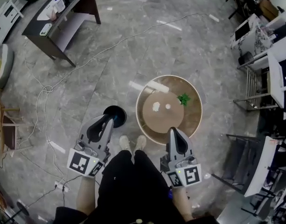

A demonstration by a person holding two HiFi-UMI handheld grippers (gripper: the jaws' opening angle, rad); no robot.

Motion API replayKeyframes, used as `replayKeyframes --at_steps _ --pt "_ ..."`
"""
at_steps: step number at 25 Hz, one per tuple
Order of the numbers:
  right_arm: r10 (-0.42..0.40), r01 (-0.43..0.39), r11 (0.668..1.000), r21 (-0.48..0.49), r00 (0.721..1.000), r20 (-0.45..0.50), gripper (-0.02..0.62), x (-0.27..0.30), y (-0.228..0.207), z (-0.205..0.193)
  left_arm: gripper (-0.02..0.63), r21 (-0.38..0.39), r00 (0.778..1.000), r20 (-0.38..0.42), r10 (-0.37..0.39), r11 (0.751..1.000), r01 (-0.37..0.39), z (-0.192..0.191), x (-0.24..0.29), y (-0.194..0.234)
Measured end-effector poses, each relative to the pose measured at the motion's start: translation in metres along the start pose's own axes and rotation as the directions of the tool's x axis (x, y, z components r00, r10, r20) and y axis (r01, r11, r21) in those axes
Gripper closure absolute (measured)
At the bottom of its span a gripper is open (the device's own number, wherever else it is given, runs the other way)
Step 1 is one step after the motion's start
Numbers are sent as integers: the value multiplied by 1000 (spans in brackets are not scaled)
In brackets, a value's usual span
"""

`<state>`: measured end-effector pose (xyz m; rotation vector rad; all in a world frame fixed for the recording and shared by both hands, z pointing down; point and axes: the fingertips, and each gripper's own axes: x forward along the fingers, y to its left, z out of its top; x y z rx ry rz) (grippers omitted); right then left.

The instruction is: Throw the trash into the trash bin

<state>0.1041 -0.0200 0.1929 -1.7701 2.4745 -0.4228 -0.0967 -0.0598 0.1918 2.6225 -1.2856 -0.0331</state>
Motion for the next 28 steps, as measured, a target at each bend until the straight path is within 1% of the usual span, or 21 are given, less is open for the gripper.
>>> replayKeyframes --at_steps 2,5,6,8,10,12,15,18,22,28 --pt "-56 56 998 3 998 41 593 -16 -23 2 557 37 999 28 -25 999 24 3 15 -9" --pt "-106 105 994 24 991 82 594 -32 -64 -26 558 94 1000 13 -21 995 20 -25 36 -17" --pt "-117 115 993 27 989 94 594 -36 -73 -32 560 101 1000 8 -16 995 15 -31 39 -18" --pt "-134 133 991 10 984 116 594 -42 -77 -22 561 86 1000 17 -9 996 8 -29 38 -18" --pt "-146 149 989 -14 980 135 594 -44 -72 0 565 58 1000 31 0 998 -2 -16 30 -14" --pt "-150 155 988 -21 977 151 594 -41 -65 16 565 47 999 31 15 999 -16 -5 20 -6" --pt "-134 141 990 -28 976 170 594 -33 -59 30 566 47 999 39 38 998 -40 6 12 3" --pt "-130 141 989 -48 975 183 594 -39 -52 37 568 45 997 63 36 998 -39 12 3 -1" --pt "-124 137 989 -59 974 187 594 -74 -30 28 568 52 997 77 27 998 -32 8 -34 -23" --pt "-124 140 988 -63 970 210 594 -163 2 -2 568 78 996 94 8 997 -16 -16 -110 -75"
